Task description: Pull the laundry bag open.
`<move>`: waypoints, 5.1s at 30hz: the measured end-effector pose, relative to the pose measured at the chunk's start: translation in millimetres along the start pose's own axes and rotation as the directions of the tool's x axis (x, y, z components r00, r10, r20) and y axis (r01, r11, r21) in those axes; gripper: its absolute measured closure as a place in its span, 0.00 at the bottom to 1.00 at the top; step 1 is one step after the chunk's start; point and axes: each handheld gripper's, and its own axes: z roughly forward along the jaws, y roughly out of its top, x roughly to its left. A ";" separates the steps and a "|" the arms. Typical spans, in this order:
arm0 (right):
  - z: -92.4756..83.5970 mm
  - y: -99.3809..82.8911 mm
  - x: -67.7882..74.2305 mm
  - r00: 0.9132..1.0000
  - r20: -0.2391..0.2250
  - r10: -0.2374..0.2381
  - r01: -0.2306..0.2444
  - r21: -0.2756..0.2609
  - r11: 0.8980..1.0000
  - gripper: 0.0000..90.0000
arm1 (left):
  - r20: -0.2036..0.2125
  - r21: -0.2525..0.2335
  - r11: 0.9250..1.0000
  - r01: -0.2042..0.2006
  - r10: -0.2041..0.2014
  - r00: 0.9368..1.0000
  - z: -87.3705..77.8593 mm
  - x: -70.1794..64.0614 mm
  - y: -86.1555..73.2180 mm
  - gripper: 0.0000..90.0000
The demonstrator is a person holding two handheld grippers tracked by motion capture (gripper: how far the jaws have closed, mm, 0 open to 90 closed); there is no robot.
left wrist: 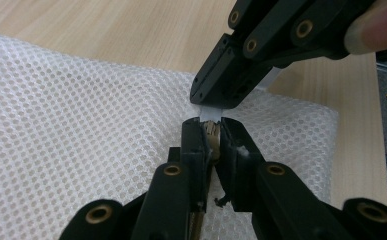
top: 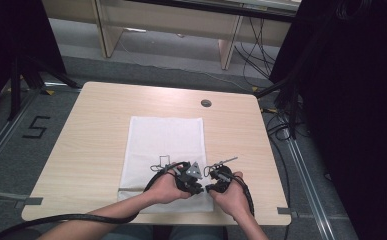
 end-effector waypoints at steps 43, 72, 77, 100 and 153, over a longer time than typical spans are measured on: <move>-1.0 0.4 2.7 0.999 0.002 -0.033 0.033 0.003 0.999 1.00 | -0.007 -0.032 0.999 -0.011 0.010 1.000 -16.4 -3.3 -2.6 0.91; -0.3 0.2 1.4 0.999 0.003 -0.042 0.042 -0.006 0.999 1.00 | -0.005 -0.029 0.999 -0.015 0.015 1.000 -26.7 -1.8 -7.8 0.91; -0.4 0.2 1.4 0.999 0.003 -0.042 0.042 -0.007 0.999 1.00 | -0.008 -0.019 1.000 -0.015 0.015 1.000 -28.0 -2.1 -8.4 0.91; 0.0 0.2 1.4 0.998 0.004 -0.060 0.060 -0.010 0.998 1.00 | -0.009 -0.029 1.000 -0.006 0.006 1.000 -37.7 -0.7 -13.8 0.91; 1.3 -0.3 2.5 0.996 0.031 -0.078 0.078 -0.006 0.997 1.00 | -0.008 -0.024 1.000 -0.017 0.017 1.000 -63.8 2.4 -27.0 0.91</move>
